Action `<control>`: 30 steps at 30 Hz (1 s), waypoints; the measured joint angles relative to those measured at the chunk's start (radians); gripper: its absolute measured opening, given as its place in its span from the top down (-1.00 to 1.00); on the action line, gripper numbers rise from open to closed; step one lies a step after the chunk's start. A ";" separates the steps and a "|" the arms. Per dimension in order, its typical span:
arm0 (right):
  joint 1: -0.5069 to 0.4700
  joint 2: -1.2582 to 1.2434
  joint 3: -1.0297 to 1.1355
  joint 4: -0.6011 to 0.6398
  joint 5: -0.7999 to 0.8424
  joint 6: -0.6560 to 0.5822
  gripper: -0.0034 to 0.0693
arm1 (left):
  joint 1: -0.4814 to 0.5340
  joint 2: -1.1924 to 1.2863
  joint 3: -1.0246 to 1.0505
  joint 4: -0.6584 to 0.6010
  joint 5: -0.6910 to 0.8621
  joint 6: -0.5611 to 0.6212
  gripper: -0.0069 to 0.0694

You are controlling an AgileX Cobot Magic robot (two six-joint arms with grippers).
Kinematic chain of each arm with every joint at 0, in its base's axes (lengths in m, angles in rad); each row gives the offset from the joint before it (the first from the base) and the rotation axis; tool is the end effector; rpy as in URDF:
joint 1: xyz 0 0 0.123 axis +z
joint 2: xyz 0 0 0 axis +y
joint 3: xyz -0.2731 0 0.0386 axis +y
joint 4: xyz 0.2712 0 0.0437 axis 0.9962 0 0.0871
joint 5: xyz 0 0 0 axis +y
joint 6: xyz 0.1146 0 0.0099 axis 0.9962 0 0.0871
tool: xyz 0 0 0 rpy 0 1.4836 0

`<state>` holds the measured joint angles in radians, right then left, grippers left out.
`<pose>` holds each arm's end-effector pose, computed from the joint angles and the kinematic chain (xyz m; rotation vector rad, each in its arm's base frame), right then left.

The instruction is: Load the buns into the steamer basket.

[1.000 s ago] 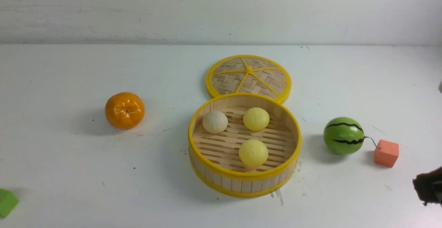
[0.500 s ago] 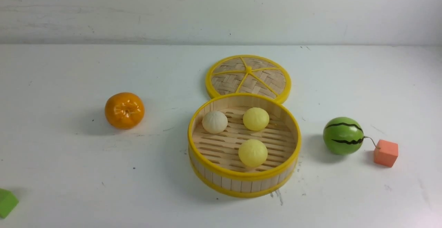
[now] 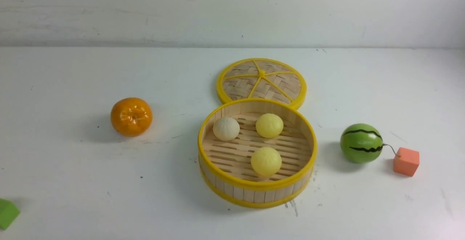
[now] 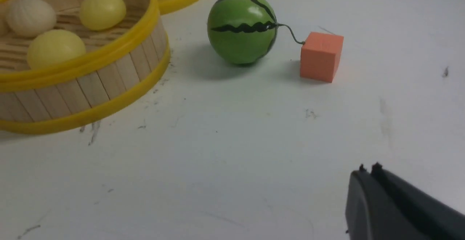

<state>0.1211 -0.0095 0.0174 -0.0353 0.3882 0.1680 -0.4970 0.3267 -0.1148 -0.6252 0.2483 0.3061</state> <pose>0.1070 0.0115 0.1655 0.0226 1.8826 0.1634 0.1114 -0.0794 0.1962 0.2881 1.9319 -0.6750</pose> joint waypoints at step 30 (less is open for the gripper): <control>0.000 -0.001 0.000 0.011 0.000 0.006 0.86 | 0.111 -0.098 0.029 -0.013 -0.288 -0.016 0.25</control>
<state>0.1211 -0.0105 0.0174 -0.0239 0.3882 0.1740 -0.3863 0.2287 -0.0860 -0.6384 -0.0397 0.2906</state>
